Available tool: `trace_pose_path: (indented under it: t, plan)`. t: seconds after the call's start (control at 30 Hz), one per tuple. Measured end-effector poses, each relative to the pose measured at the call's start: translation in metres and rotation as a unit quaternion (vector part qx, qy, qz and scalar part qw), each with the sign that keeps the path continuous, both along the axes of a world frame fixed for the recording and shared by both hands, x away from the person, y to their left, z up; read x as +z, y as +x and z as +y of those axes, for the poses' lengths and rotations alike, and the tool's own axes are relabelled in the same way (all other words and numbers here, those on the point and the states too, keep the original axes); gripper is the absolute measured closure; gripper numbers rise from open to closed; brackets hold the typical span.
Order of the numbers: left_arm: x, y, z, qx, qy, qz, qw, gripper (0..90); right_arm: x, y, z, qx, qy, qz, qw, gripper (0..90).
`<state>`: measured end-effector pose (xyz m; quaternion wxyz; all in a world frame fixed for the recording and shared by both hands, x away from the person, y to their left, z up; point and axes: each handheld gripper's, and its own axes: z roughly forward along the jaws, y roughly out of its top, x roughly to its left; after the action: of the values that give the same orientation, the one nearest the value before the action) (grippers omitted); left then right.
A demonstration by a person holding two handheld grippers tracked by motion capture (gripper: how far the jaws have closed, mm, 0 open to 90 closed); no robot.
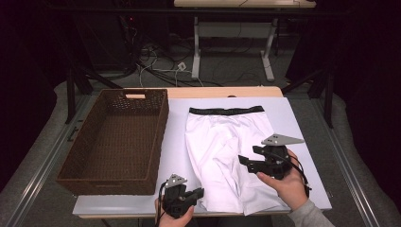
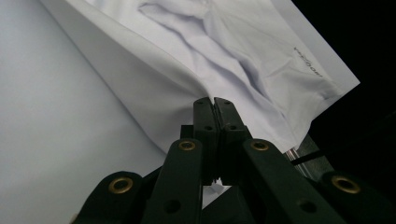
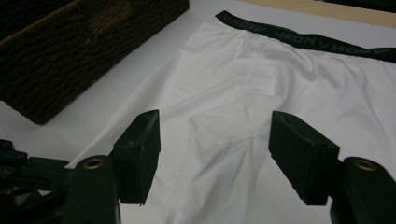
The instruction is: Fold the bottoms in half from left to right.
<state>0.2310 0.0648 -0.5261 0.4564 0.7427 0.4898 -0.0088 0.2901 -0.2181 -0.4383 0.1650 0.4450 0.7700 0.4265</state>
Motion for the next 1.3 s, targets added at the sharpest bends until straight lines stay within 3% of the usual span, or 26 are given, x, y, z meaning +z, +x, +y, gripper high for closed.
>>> trace_pose_path:
  t: [0.3,0.5,0.7,0.8,0.97,1.1,1.3]
  plan:
    - [0.008,0.010,-0.016,-0.027,0.014,-0.020,0.9993,89.6,0.016,0.030,0.029,0.009,-0.010,0.016,0.9998,26.7]
    - [0.006,0.013,-0.024,-0.044,0.015,-0.022,0.9987,89.7,0.017,0.055,0.050,0.016,-0.010,0.021,0.9996,29.9]
    - [0.001,0.011,-0.027,-0.058,0.017,-0.029,0.9977,89.8,-0.005,0.089,0.076,0.025,-0.038,0.041,0.9981,34.5]
    - [-0.003,0.012,-0.026,-0.059,0.020,-0.025,0.9978,89.7,-0.022,0.107,0.088,0.026,-0.041,0.056,0.9972,37.9]
    - [-0.009,0.015,-0.023,-0.059,0.021,-0.019,0.9979,89.8,-0.050,0.132,0.108,0.027,-0.050,0.060,0.9965,40.9]
    - [-0.011,0.015,-0.023,-0.059,0.019,-0.011,0.9980,89.9,-0.067,0.142,0.120,0.030,-0.066,0.061,0.9955,42.9]
    - [-0.012,0.017,-0.023,-0.063,0.020,-0.010,0.9978,89.9,-0.082,0.153,0.134,0.046,-0.065,0.069,0.9944,46.9]
